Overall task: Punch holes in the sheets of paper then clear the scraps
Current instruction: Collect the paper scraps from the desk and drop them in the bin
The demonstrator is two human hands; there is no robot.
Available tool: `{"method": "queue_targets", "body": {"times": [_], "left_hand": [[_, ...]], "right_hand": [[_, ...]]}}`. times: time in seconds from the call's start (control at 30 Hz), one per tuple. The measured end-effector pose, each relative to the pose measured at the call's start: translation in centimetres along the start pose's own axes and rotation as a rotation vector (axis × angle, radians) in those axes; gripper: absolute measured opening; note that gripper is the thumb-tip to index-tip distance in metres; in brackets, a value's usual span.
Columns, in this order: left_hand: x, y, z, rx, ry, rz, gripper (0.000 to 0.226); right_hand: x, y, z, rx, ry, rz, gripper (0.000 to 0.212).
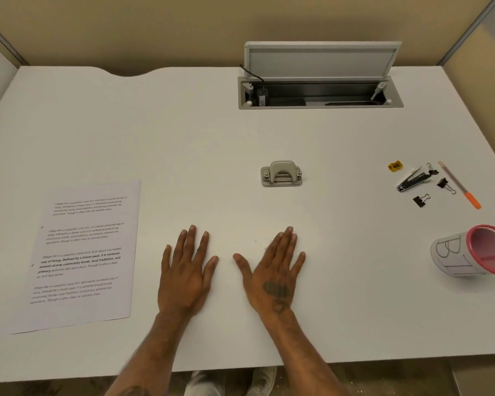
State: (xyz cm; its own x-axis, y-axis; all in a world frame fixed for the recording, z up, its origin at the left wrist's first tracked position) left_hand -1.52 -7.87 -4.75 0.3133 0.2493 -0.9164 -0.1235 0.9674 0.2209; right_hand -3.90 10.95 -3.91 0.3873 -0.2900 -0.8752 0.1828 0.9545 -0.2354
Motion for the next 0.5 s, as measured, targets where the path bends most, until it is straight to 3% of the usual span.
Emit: {"method": "queue_targets", "body": {"times": [0.1, 0.23, 0.5], "left_hand": [[0.0, 0.0, 0.0, -0.003, 0.002, 0.007, 0.062], [0.0, 0.0, 0.0, -0.003, 0.008, 0.015, 0.061], [0.1, -0.1, -0.1, 0.002, 0.019, 0.012, 0.06]], "right_hand": [[-1.2, 2.8, 0.3, 0.009, 0.074, -0.014, 0.109], [-0.9, 5.6, 0.3, -0.02, -0.022, 0.1, 0.104], [-0.2, 2.3, -1.0, -0.252, -0.051, 0.188, 0.093]]}}
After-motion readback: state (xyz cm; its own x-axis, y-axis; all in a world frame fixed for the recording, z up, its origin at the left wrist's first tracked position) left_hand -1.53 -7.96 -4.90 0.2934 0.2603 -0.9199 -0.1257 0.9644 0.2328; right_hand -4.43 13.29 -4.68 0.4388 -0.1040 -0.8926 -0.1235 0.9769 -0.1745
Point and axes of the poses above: each hand's wrist, its own z-axis away from the middle knuckle, its own x-axis out of the palm, y = z × x, the point moved 6 cm from there along -z, towards the middle knuckle, and after that the axes turned 13 degrees about -y, right-handed, at the moved point
